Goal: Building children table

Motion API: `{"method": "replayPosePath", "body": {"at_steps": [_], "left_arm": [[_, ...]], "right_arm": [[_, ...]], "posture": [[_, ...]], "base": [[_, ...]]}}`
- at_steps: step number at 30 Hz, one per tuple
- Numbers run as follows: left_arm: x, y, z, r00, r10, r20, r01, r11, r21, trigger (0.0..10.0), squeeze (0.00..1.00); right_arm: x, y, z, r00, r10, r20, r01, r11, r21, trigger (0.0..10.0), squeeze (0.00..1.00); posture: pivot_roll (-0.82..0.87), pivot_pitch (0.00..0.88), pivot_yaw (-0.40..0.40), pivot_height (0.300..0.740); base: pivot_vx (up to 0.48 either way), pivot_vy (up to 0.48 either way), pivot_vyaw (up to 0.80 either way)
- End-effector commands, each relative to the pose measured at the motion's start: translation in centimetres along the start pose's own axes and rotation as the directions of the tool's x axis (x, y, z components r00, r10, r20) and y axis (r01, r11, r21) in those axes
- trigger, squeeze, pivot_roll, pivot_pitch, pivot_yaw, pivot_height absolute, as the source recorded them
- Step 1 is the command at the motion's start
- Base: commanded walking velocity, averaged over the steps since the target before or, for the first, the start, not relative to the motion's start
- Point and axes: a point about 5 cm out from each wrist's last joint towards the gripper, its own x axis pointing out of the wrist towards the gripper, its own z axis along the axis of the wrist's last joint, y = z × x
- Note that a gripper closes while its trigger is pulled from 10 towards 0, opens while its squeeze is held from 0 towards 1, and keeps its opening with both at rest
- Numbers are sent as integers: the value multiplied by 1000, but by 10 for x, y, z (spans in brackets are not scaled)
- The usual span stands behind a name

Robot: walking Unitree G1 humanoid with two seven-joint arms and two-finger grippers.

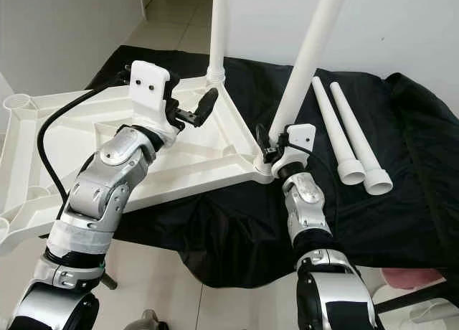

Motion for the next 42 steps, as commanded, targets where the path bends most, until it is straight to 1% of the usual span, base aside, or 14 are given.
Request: {"method": "replayPosePath", "body": {"at_steps": [1,2,5,12,15,18,20,23,25,28,33,37,41,42], "left_arm": [[1,-1,3,1000,-16,7,16,1000,20,10000,0],[1,-2,1,1000,-21,-14,21,1000,2,10000,0],[1,-2,-4,999,-22,-37,22,1000,18,10000,0],[-1,-2,-6,999,-19,-41,20,999,31,10000,0],[0,-2,-6,999,-19,-37,20,999,25,10000,0],[0,-3,-6,999,-21,-35,22,999,25,10000,0],[1,-4,-6,999,-28,-34,29,999,25,10000,0],[1,-6,-9,998,-45,-45,46,999,28,10000,0],[1,-6,-10,998,-50,-48,51,998,31,10000,0],[1,-7,-15,996,-56,-66,60,996,61,10000,0],[-1,-7,-24,994,-56,-99,62,996,65,10000,0],[-3,-8,-30,991,-61,-120,70,995,73,10000,0],[-6,-15,-40,982,-103,-156,115,991,70,10000,0],[-6,-15,-40,982,-103,-156,115,991,70,10000,0]], "right_arm": [[-18,-2,-30,988,1,-154,-4,1000,-15,10000,0],[-19,-2,-31,986,-2,-165,-4,999,-36,10000,0],[-21,1,-34,983,14,-182,-21,999,-36,10000,0],[-22,5,-32,985,36,-167,-44,998,-48,10000,0],[-19,10,-22,992,64,-112,-67,997,-23,10000,0],[-18,10,-19,993,68,-96,-70,997,-17,10000,0],[-16,5,-11,996,65,-60,-66,998,-11,10000,0],[-8,-7,7,1000,31,-1,-31,999,-17,10000,0],[-6,-10,10,1000,24,1,-24,999,-32,10000,0],[-4,-15,14,1000,15,3,-15,998,-55,10000,0],[-2,-19,23,1000,15,23,-13,999,-53,10000,0],[1,-20,33,998,15,60,-13,1000,-19,10000,0],[3,-29,45,992,-58,116,44,992,116,10000,0],[3,-29,45,992,-58,116,44,992,116,10000,0]], "posture": [[103,61,-46,740],[103,69,-48,740],[103,70,-54,740],[99,70,-58,740],[91,68,-58,740],[91,68,-58,740],[85,69,-56,740],[83,70,-55,740],[83,68,-54,740],[84,68,-56,740],[84,68,-58,740],[82,71,-60,740],[81,72,-59,740],[81,72,-59,740]], "base": [[0,0,0],[0,0,0],[0,0,0],[0,0,0],[0,0,0],[0,0,0],[0,0,0],[0,0,0],[0,0,0],[0,0,0],[0,0,0],[0,0,0],[0,0,0],[0,0,0]]}}
